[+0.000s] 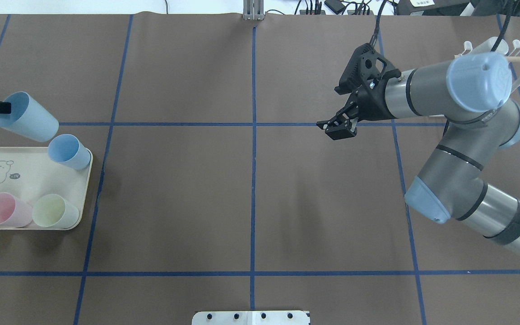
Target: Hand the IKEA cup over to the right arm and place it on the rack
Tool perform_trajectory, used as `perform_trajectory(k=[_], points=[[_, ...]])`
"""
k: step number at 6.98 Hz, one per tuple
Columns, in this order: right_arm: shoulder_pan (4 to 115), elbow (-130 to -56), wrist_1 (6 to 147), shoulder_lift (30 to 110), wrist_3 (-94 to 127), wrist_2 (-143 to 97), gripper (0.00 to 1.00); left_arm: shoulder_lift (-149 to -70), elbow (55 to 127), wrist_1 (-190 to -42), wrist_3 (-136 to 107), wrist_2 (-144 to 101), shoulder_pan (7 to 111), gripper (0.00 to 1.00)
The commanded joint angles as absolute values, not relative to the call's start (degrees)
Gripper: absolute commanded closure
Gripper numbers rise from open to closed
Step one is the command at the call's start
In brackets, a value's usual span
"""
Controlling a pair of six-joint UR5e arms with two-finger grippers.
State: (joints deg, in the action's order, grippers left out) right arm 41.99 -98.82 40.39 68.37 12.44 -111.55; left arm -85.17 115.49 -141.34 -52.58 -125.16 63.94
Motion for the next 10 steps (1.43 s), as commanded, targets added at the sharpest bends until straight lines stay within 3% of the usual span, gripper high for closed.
perform_trajectory(k=[1, 4, 10], points=[[36.5, -90.21, 18.8, 67.5, 16.61, -109.27, 0.01, -92.86, 119.61, -139.66, -68.83, -125.42, 58.32, 1.0], [27.44, -89.56, 15.12, 63.02, 16.52, -98.11, 0.01, -104.65, 119.18, -139.31, -82.68, -117.38, 44.7, 1.0], [23.82, -90.35, 13.8, 59.86, 16.52, -95.8, 0.01, -109.25, 113.73, -139.22, -83.67, -110.83, 38.07, 1.0]])
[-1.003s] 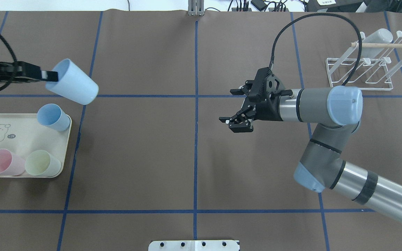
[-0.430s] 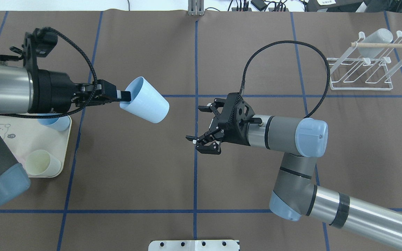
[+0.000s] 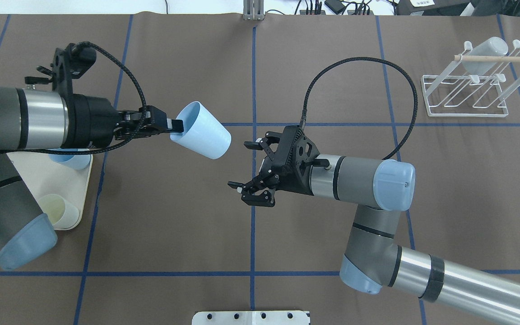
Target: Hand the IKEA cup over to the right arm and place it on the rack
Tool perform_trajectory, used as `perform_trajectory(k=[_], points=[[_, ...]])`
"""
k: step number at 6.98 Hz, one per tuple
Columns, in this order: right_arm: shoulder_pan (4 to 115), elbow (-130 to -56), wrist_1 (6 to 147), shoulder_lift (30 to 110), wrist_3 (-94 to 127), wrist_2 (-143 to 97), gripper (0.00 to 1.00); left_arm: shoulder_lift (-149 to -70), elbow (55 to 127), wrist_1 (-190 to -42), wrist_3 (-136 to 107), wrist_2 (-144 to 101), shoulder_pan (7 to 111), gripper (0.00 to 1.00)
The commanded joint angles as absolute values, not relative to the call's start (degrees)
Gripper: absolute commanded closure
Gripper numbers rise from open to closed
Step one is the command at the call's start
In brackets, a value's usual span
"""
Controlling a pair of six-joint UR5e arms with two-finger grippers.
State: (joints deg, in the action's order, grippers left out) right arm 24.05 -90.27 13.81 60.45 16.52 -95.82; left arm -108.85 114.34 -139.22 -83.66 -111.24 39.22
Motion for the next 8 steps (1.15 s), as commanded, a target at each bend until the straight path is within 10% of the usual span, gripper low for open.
perform_trajectory(k=[1, 8], points=[[23.82, -90.44, 13.71, 59.77, 16.52, -95.8, 0.01, -109.25, 113.3, -139.22, -83.58, -110.74, 37.36, 1.0], [23.99, -91.14, 13.71, 59.85, 16.52, -94.75, 0.01, -109.34, 111.27, -139.31, -83.5, -107.93, 33.84, 1.0]])
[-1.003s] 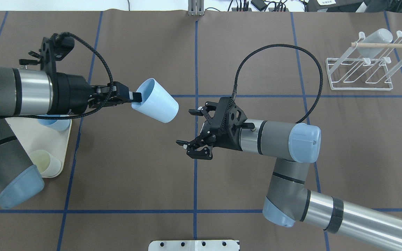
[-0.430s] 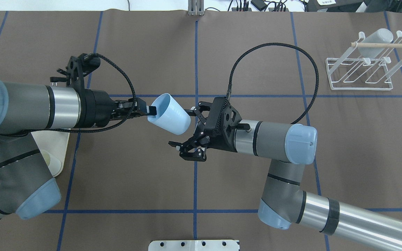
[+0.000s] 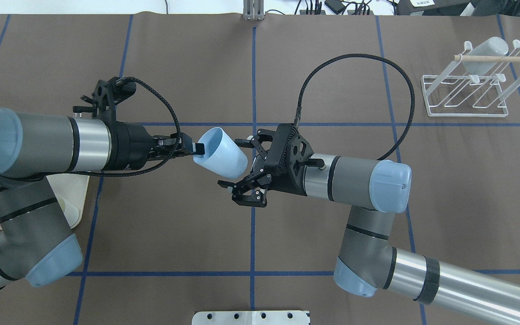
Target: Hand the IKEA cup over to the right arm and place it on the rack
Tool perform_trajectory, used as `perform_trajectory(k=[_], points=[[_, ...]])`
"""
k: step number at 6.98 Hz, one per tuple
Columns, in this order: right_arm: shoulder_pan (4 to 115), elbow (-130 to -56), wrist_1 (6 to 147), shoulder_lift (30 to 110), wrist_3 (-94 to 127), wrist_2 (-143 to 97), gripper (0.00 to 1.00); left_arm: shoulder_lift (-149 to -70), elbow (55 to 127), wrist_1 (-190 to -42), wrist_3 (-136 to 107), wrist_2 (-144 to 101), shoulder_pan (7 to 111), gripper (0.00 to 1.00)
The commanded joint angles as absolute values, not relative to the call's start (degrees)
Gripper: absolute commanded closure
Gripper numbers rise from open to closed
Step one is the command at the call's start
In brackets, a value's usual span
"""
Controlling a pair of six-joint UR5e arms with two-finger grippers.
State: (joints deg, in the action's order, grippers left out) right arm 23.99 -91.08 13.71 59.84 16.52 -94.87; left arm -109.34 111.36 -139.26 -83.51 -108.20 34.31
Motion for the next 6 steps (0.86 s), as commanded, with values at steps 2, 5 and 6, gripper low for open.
perform_trajectory(k=[2, 5, 6], points=[[23.99, -91.14, 13.8, 59.85, 16.52, -94.83, 0.05, -109.34, 111.36, -139.31, -83.58, -107.93, 33.66, 1.0], [23.73, -91.23, 13.71, 59.94, 16.79, -95.01, 0.68, -109.25, 111.27, -139.48, -83.41, -108.02, 33.66, 0.96], [23.73, -91.32, 13.71, 60.03, 16.7, -95.01, 0.78, -109.25, 111.44, -139.83, -83.06, -108.19, 33.75, 0.27]])
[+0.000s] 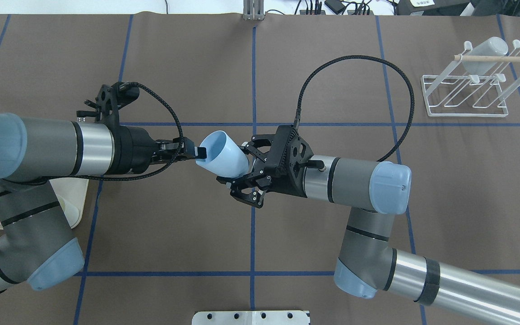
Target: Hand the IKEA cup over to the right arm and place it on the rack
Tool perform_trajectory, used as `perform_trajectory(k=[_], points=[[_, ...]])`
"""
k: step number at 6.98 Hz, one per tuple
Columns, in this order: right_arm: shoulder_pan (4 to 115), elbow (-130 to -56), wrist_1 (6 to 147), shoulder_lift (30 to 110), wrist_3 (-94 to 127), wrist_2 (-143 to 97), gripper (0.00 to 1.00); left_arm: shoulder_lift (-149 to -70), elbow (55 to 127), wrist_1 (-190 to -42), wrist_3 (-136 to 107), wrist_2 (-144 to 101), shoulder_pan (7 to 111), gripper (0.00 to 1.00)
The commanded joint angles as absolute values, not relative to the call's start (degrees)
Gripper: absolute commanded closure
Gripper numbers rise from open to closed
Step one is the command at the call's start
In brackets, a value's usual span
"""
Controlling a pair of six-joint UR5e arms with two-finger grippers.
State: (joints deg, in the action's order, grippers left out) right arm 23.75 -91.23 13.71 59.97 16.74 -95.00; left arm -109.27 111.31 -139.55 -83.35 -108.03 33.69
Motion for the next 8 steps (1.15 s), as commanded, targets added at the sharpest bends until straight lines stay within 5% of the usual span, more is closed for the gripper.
perform_trajectory(k=[1, 4, 8], points=[[23.73, -92.01, 13.8, 60.38, 16.61, -94.92, 0.8, -109.25, 112.05, -139.83, -82.97, -106.28, 33.84, 0.0], [24.25, -92.2, 14.41, 61.43, 16.7, -94.75, 0.98, -107.5, 112.59, -136.69, -78.18, -108.27, 38.39, 0.0], [33.99, -93.68, 33.34, 62.4, 12.6, -95.62, 1.0, -92.6, 120.49, -123.49, -48.87, -112.14, 50.67, 0.0]])
